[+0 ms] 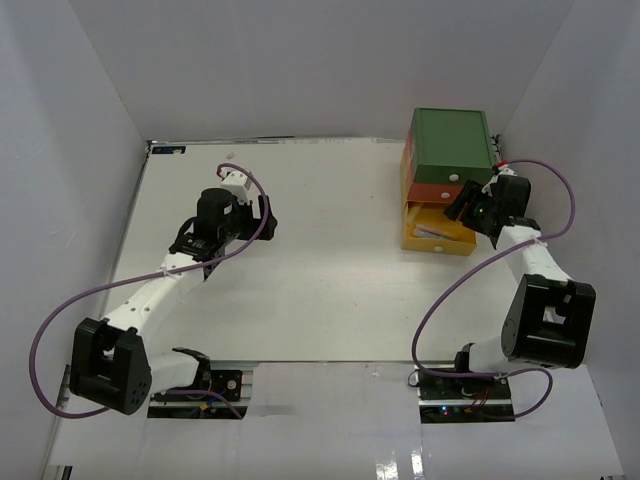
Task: Sort the stationery into containers
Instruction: Place the pen in the drawer, then close the drawer in the storage box.
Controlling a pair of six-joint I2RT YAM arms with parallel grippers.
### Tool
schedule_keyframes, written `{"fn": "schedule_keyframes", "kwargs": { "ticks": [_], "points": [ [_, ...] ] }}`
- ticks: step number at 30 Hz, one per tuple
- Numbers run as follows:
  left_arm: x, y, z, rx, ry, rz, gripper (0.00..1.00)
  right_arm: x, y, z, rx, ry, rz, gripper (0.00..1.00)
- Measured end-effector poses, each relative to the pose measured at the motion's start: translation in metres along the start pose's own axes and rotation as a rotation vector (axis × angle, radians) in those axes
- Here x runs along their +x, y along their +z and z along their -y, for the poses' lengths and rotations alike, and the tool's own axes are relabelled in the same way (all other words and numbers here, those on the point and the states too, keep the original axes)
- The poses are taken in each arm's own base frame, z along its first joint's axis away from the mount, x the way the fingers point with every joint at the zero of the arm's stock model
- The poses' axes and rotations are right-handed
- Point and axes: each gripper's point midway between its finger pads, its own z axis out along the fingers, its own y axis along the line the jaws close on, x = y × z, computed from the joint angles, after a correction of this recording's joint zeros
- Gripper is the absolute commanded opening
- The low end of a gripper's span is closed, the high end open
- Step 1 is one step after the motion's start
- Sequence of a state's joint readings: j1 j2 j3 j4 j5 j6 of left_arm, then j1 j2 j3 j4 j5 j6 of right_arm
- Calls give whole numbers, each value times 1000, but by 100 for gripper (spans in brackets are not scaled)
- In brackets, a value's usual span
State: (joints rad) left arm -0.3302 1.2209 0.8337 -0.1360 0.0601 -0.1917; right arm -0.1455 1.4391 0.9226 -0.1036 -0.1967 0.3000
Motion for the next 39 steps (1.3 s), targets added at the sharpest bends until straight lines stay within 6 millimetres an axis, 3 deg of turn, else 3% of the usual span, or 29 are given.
{"fn": "schedule_keyframes", "kwargs": {
  "ticks": [4,7,10,15,19,30,39],
  "points": [
    [-2,-2,0,1,0,7,98,-7,-18,2,32,-39,51,68],
    [-2,-2,1,2,0,9,98,3,-32,4,38,-53,80,67],
    [-3,-2,1,2,0,9,98,30,-38,9,36,-41,70,65],
    [-3,-2,1,2,0,9,98,96,-35,22,41,25,-39,63],
    [-3,-3,1,2,0,12,98,120,-27,24,25,74,-96,63],
    [-6,-4,0,-4,1,20,98,112,3,23,-1,113,-73,55],
    [-6,-4,-2,-16,5,23,98,74,20,14,-45,87,11,51]
  ]
}}
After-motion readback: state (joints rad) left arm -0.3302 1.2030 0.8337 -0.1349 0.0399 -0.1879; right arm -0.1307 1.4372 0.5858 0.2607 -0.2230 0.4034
